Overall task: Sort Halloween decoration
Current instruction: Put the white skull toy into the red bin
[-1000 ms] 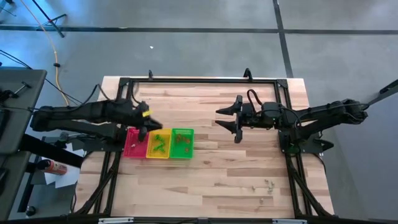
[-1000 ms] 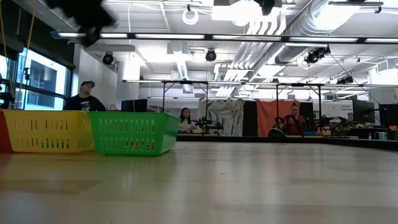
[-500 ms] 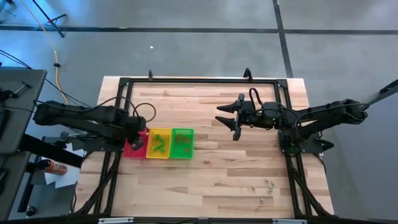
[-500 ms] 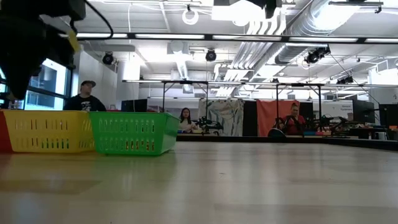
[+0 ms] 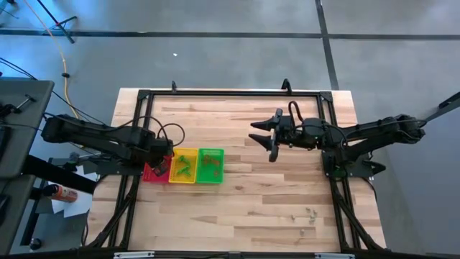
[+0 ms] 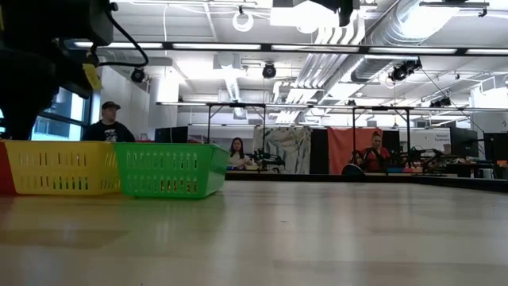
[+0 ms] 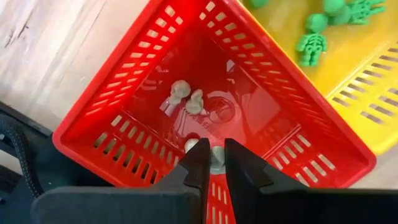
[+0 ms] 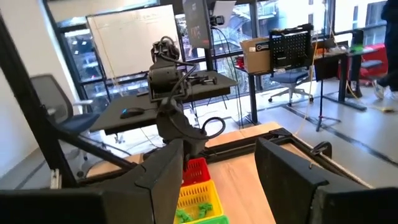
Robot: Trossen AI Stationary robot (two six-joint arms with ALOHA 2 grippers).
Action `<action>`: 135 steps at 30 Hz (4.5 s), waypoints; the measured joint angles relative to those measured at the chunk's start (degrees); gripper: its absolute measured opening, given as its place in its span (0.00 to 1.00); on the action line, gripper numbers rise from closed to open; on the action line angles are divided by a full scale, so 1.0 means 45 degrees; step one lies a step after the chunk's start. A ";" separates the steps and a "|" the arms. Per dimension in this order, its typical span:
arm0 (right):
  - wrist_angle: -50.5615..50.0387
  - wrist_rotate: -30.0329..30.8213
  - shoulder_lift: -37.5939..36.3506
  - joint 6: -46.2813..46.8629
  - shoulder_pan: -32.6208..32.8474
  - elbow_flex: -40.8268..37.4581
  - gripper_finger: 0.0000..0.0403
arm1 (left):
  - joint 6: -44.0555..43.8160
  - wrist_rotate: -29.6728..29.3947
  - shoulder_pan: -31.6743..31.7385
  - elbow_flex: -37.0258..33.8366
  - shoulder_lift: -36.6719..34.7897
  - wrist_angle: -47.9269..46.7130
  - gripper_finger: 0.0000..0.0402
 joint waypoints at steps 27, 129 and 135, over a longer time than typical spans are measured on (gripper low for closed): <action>-0.0025 0.1010 0.0000 0.1402 -0.0005 0.0000 0.48 | 0.1397 0.0831 0.0044 0.2393 0.0068 0.0130 0.39; -1.5642 -0.5565 0.7366 2.1431 0.8393 0.4260 0.48 | 0.7790 -0.2545 0.0092 0.1292 0.1375 1.8321 0.39; -1.5622 -0.5641 0.8005 2.1414 0.8393 0.4260 0.48 | 0.7790 -0.2494 0.0087 0.1292 0.1375 1.8190 0.39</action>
